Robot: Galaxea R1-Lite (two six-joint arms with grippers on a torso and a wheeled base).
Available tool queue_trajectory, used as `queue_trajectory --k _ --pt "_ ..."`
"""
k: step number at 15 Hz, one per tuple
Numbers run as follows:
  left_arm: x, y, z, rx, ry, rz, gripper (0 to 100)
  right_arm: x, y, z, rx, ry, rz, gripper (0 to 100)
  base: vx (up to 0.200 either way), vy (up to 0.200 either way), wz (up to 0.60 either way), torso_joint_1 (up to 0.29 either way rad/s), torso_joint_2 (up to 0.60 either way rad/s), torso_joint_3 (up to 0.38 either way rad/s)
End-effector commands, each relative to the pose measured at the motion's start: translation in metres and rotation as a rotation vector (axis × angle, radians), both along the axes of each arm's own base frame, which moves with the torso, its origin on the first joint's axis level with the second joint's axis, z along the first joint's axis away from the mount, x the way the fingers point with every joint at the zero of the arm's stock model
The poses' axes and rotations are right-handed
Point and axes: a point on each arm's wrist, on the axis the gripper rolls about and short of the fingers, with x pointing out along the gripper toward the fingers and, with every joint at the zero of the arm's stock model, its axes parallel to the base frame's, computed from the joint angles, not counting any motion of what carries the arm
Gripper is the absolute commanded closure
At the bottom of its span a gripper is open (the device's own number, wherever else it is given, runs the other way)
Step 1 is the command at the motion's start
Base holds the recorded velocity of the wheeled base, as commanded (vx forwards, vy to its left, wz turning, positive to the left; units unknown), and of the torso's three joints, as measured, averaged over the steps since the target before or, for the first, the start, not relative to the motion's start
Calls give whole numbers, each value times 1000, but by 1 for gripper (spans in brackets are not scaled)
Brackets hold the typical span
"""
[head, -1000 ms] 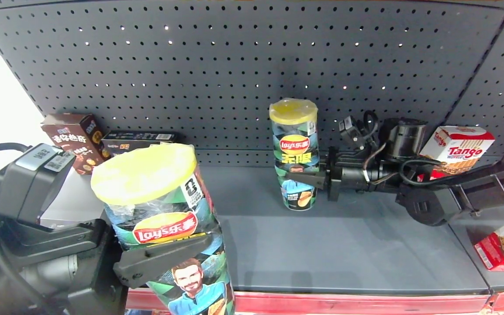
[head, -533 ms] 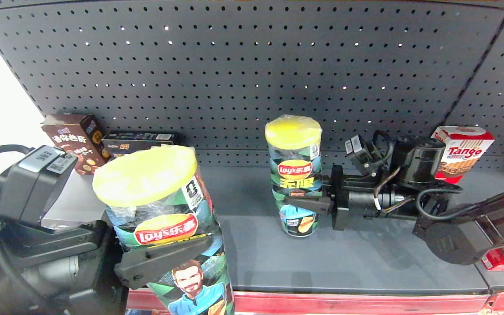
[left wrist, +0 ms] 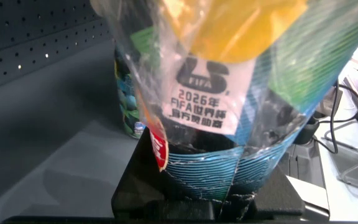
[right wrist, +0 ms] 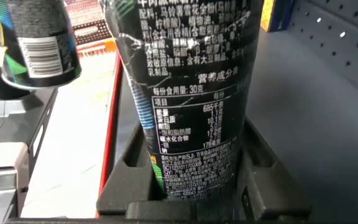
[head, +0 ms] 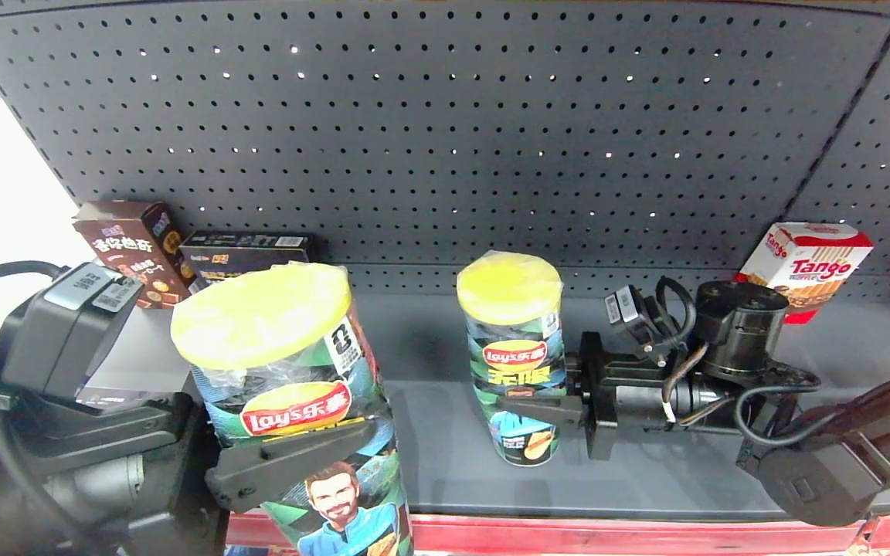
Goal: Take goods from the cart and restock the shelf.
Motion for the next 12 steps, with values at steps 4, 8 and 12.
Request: queue_trajectory --k 4,8,12 --pt "0 0 -2 3 7 -1 100 -4 0 -10 -13 19 7 100 0 0 0 0 0 0" --pt "0 0 -2 2 5 -1 100 -12 5 -12 -12 17 31 100 0 0 0 0 0 0" --pt "-1 0 -2 2 5 1 100 -20 -3 -14 -20 28 19 100 0 0 0 0 0 0"
